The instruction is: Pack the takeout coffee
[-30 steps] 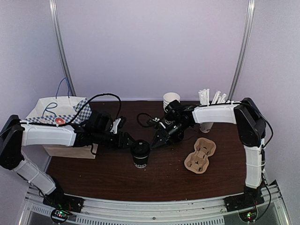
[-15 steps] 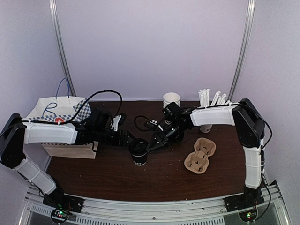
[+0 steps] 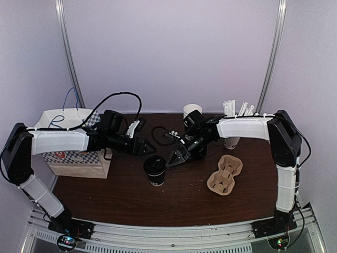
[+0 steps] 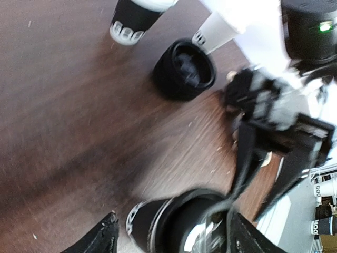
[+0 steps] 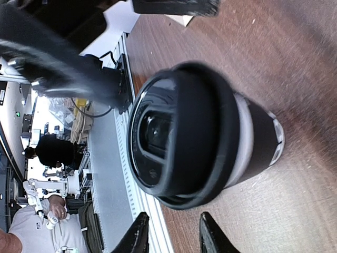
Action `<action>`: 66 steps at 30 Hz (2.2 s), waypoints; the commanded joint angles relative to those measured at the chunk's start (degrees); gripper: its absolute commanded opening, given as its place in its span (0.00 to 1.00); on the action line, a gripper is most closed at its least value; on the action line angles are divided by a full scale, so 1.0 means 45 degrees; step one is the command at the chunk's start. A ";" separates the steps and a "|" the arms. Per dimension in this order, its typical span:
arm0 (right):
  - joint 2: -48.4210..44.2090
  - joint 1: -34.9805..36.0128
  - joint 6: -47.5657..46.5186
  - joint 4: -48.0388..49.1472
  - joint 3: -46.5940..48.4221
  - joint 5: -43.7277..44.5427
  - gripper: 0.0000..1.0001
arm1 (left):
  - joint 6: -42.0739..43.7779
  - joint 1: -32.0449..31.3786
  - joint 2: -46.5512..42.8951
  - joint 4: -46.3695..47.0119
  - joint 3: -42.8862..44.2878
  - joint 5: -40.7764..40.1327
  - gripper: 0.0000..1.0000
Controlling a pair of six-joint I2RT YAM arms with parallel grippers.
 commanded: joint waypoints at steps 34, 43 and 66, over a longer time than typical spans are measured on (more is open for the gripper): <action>0.1885 -0.0628 0.0222 -0.0227 0.2293 -0.1117 0.29 | -0.8090 -0.2847 -0.3134 0.0585 -0.3538 -0.4134 0.63; 0.1938 -0.0596 0.0639 0.0227 0.1835 -0.0902 0.26 | -0.8191 -0.2668 -0.2758 0.0507 -0.3563 -0.4123 0.61; 0.3837 0.0299 0.0989 -0.2654 0.2127 0.4207 0.19 | -0.6209 -0.2066 -0.0249 -0.3565 -0.3398 -0.3909 0.54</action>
